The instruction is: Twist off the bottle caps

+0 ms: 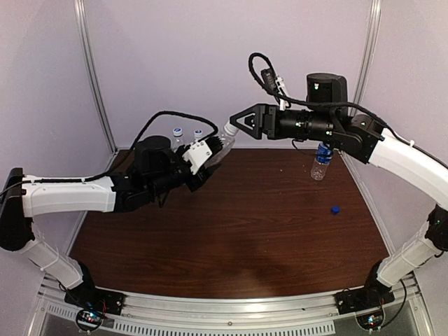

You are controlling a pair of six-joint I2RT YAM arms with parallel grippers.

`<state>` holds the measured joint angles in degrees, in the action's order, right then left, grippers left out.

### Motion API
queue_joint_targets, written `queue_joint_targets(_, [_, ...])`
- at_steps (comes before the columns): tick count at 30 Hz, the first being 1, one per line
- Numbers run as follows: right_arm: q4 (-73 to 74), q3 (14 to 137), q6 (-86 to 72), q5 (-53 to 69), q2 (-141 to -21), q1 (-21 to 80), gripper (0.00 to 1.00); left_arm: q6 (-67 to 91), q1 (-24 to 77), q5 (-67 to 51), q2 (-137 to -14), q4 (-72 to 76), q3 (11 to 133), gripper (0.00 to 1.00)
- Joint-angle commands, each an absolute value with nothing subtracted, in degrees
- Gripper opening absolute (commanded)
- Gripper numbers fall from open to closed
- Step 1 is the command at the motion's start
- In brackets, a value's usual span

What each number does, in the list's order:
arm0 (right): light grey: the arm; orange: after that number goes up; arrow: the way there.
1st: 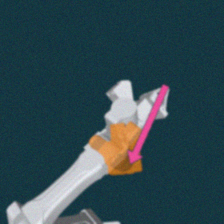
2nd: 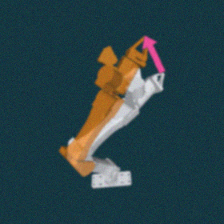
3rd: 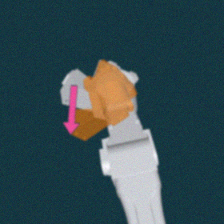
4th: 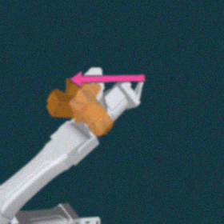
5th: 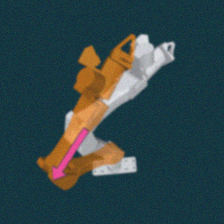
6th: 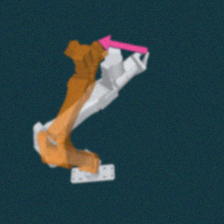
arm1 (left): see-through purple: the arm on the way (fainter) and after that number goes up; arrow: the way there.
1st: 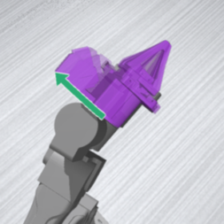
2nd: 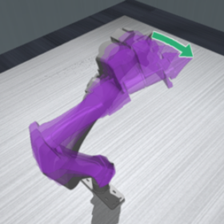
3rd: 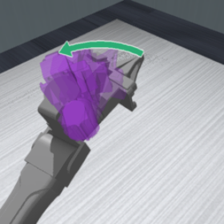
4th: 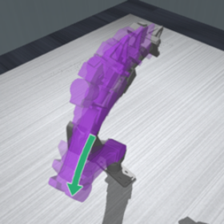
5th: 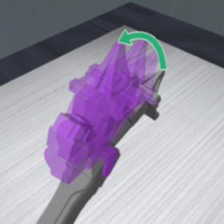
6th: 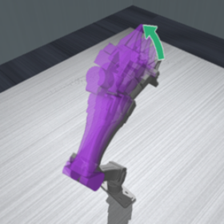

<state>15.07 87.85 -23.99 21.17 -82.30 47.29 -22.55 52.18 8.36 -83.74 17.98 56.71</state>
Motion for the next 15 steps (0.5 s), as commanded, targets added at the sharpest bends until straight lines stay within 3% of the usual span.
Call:
queue_joint_targets(1, [14.7,89.6,-24.2,20.9,-84.3,47.8,0.74,-21.7,51.9,9.5,-84.4,21.0,58.5,0.42])
queue_joint_targets(6, [15.3,90.5,-23.2,20.6,-85.7,47.8,0.7,-21.7,51.9,9.3,-84.4,21.0,58.5,0.42])
queue_joint_targets(15, [15.9,91.2,-21.0,23.9,-86.5,47.8,0.13,-21.8,51.9,8.7,-84.3,20.0,58.9,0.42])
